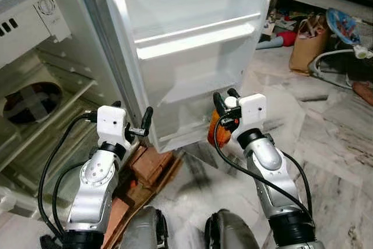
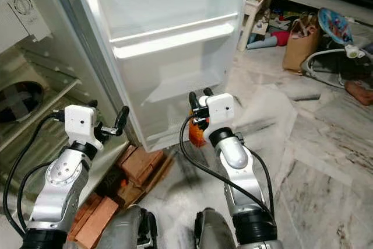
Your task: Restocking fridge
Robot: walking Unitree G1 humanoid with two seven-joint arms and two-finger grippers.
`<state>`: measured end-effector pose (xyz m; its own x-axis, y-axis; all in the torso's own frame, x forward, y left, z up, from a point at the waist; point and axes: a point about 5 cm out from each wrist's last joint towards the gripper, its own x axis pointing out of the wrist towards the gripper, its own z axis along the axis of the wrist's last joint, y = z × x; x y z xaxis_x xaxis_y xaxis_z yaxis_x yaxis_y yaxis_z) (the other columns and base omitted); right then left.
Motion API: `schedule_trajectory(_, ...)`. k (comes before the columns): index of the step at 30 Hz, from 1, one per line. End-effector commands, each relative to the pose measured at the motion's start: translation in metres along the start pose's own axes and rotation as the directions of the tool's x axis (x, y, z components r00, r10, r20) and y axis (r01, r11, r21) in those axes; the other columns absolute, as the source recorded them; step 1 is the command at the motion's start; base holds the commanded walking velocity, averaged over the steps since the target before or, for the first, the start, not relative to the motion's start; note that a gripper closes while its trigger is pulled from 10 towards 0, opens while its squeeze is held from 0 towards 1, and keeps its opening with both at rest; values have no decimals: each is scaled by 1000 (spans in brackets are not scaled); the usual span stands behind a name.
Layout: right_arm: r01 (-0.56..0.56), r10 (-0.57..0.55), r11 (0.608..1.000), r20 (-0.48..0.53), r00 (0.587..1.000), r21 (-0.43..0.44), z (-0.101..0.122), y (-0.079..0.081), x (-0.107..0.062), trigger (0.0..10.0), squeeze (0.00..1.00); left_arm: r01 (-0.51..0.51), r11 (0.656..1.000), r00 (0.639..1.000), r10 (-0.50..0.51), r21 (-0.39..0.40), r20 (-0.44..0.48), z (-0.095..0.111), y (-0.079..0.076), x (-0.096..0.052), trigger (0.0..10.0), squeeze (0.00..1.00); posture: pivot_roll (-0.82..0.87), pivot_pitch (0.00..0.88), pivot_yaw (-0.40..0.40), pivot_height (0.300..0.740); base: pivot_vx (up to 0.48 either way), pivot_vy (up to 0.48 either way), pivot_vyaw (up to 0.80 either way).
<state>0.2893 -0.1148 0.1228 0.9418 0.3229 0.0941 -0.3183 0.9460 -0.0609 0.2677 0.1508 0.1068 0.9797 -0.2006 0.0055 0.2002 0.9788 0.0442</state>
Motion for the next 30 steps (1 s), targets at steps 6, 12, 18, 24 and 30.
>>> schedule_trajectory(6,14,-14,1000,43,999,-15,8,-2,2,10000,0,-4,1000,1000,4,8,-4,-1,0,-1,10000,0,-28,111,14,618,0,0,0)
schedule_trajectory(12,13,-12,1000,72,997,-18,13,-3,5,10000,0,-9,1000,1000,9,-6,5,0,2,-1,10000,0,-29,104,12,618,0,0,0)
schedule_trajectory(18,17,-16,1000,61,998,-21,10,-4,7,10000,0,21,1000,1000,-21,-10,13,1,-2,-1,10000,0,-28,106,10,618,0,0,0)
schedule_trajectory(24,20,-18,1000,75,997,-19,13,-6,8,10000,0,-7,1000,1000,7,-7,15,1,1,0,10000,0,-33,110,9,618,0,0,0)
schedule_trajectory(30,-25,28,999,90,996,-33,15,-2,8,10000,0,-12,1000,1000,12,-13,16,1,2,0,10000,0,-35,111,8,618,0,0,0)
